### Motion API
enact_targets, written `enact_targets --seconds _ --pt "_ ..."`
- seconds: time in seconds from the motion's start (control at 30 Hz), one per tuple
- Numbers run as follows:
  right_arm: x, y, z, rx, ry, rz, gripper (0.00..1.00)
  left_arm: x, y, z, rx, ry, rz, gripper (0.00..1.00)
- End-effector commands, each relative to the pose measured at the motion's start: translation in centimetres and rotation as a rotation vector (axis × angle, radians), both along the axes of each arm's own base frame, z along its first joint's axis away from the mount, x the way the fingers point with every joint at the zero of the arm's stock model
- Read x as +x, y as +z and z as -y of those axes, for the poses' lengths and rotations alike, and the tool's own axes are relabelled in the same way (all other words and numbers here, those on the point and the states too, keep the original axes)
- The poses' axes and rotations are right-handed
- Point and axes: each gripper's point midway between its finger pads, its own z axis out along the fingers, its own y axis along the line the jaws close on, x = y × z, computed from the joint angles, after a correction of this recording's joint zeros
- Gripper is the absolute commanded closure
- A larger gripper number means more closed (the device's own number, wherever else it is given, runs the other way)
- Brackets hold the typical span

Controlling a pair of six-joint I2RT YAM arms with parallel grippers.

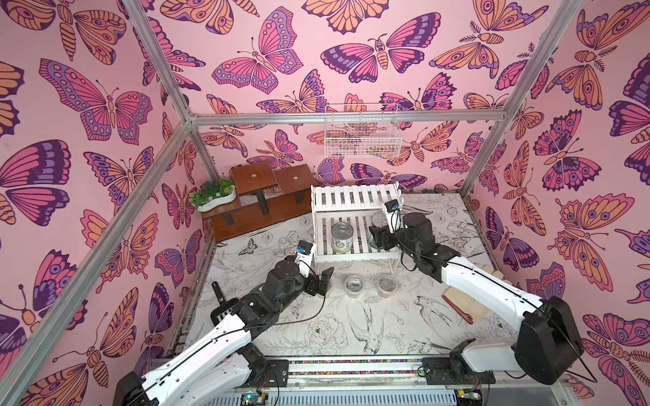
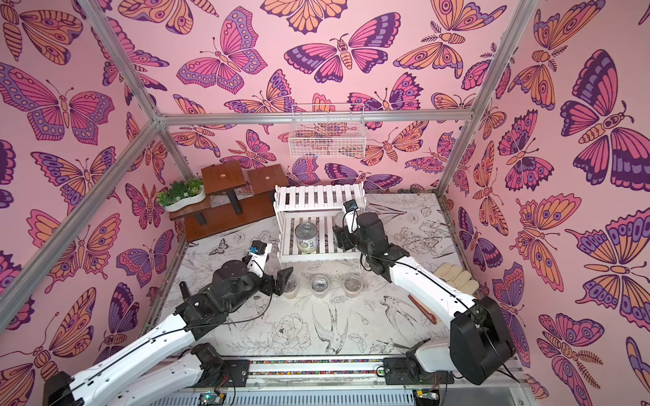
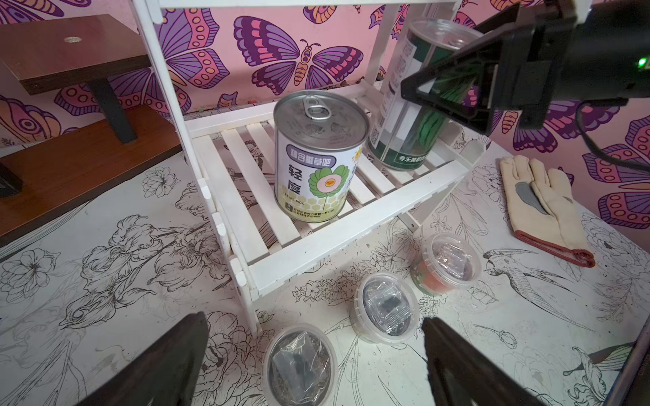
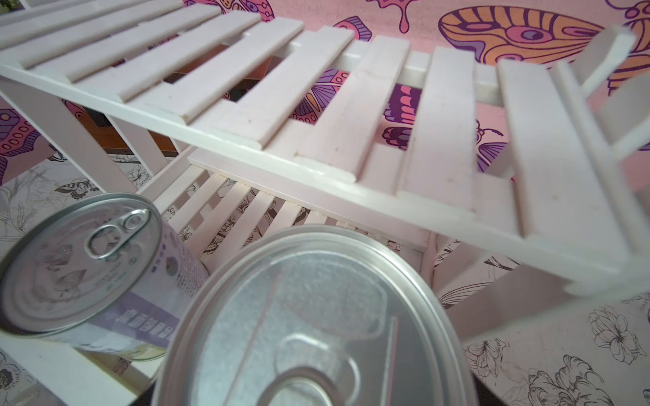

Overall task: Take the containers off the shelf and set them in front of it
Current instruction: 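Pick up a container from the shelf, then place the container at the center of the board.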

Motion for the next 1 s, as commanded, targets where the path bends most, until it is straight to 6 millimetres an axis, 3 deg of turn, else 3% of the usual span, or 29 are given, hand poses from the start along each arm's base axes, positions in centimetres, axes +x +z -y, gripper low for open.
enact_targets --seconds 0.0,0.2,0.43,0.77,0.97 --pt "-1.6 2.9 -0.1 0.038 0.034 0.038 0.36 -0.1 -0.1 -0.2 -0.008 0.003 -0.012 0.0" --pt "-4.3 4.8 0.4 0.074 0.065 0.031 0.36 0.1 -0.3 -0.1 -0.002 0.003 -0.021 0.0" --pt "-8.8 5.3 1.2 0.074 0.097 0.009 0.36 0.3 -0.1 0.2 -0.002 -0.003 -0.019 0.0" --pt "-16.2 1.6 2.8 0.022 0.105 -0.003 0.36 0.5 -0.3 0.1 0.005 0.001 -0.022 0.0" --pt "-18.3 -1.3 2.6 0.018 0.102 -0.008 0.36 0.7 -0.3 0.1 0.013 0.002 -0.023 0.0"
